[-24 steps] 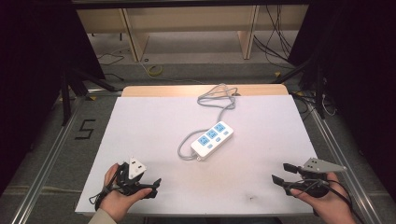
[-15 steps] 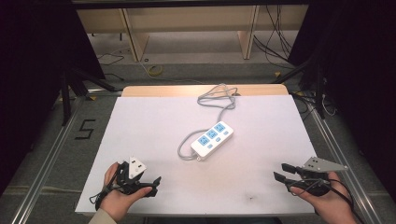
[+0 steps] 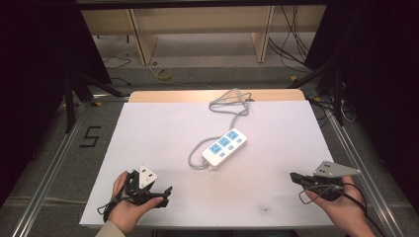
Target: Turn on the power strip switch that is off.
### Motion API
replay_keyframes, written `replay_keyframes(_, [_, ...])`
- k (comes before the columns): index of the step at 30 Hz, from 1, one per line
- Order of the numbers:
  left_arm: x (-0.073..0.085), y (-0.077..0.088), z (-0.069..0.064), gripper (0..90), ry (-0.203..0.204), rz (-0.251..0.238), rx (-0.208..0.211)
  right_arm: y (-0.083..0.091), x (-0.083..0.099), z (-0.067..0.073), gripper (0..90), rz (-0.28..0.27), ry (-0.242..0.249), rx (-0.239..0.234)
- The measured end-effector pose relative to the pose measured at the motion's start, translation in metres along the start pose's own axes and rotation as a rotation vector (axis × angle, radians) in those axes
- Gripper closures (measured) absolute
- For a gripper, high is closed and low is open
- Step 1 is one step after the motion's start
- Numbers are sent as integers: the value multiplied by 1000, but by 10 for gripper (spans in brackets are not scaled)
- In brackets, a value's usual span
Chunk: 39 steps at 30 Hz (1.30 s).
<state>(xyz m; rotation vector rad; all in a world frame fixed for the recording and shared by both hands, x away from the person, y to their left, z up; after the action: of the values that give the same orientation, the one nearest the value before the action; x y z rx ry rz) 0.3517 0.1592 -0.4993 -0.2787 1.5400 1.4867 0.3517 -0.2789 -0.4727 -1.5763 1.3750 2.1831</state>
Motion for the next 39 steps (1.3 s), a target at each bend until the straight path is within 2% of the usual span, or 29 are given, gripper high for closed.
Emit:
replay_keyframes(20, [-1,-1,-3,74,-6,-2,7,-23,-22,6,900,5,17,-14])
replay_keyframes(39, [-3,-2,-5,76,-7,-7,8,-36,-33,9,900,7,17,-26])
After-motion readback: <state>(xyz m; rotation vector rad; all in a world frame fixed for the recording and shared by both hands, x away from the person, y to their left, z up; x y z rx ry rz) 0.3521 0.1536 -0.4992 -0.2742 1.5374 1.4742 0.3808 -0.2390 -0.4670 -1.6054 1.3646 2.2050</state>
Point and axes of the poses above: each handheld gripper's, and its own axes: y roughly backward along the jaws, x roughly out of its underside, z roughly to its left, the point moved 7 cm from there along -y, roughly forward along the jaws, and after that the axes turned 4 degrees about -x, right-handed, at the moved point
